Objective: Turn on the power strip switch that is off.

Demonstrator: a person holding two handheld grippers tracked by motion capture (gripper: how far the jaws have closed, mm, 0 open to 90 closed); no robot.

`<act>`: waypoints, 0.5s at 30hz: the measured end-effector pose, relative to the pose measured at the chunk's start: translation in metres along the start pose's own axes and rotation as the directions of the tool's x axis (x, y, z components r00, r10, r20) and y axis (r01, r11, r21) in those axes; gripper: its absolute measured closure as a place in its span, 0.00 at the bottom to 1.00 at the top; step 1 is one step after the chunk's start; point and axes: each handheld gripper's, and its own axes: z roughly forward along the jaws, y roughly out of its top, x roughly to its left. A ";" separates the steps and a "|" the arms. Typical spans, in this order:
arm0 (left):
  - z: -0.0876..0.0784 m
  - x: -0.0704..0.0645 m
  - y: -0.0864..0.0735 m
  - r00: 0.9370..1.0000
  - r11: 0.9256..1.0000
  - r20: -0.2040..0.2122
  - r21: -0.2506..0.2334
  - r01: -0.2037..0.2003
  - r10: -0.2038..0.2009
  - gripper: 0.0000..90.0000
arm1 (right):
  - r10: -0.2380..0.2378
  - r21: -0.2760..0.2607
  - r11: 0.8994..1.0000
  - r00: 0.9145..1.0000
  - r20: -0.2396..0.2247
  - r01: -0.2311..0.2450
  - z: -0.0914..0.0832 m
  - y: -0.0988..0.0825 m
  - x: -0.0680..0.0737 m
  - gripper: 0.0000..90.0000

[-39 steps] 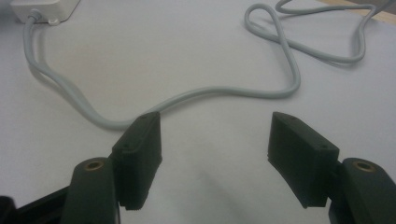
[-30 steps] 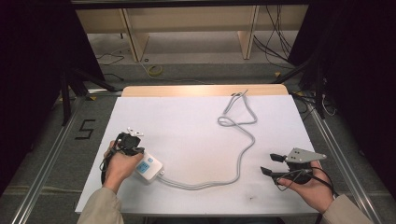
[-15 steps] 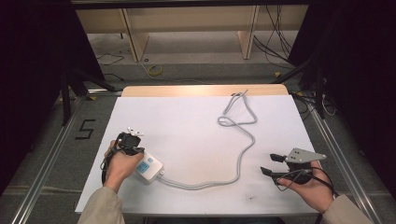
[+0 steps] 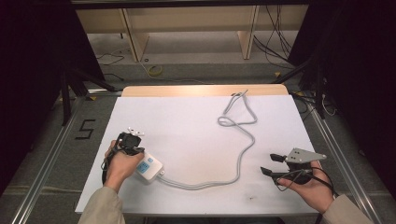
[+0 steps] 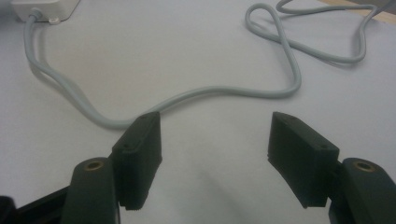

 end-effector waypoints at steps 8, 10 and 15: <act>0.000 -0.001 0.000 1.000 1.000 -0.004 0.005 -0.003 0.003 1.00 | -0.003 -0.001 1.000 1.000 -0.001 0.003 0.000 0.000 0.000 0.39; 0.000 -0.001 0.000 1.000 1.000 -0.006 0.006 -0.004 0.004 1.00 | -0.003 0.000 1.000 1.000 -0.001 0.003 0.000 0.000 0.000 0.39; 0.000 0.000 0.001 1.000 1.000 -0.004 0.010 0.003 -0.003 1.00 | -0.002 0.002 1.000 1.000 -0.005 0.002 0.000 0.000 0.001 0.39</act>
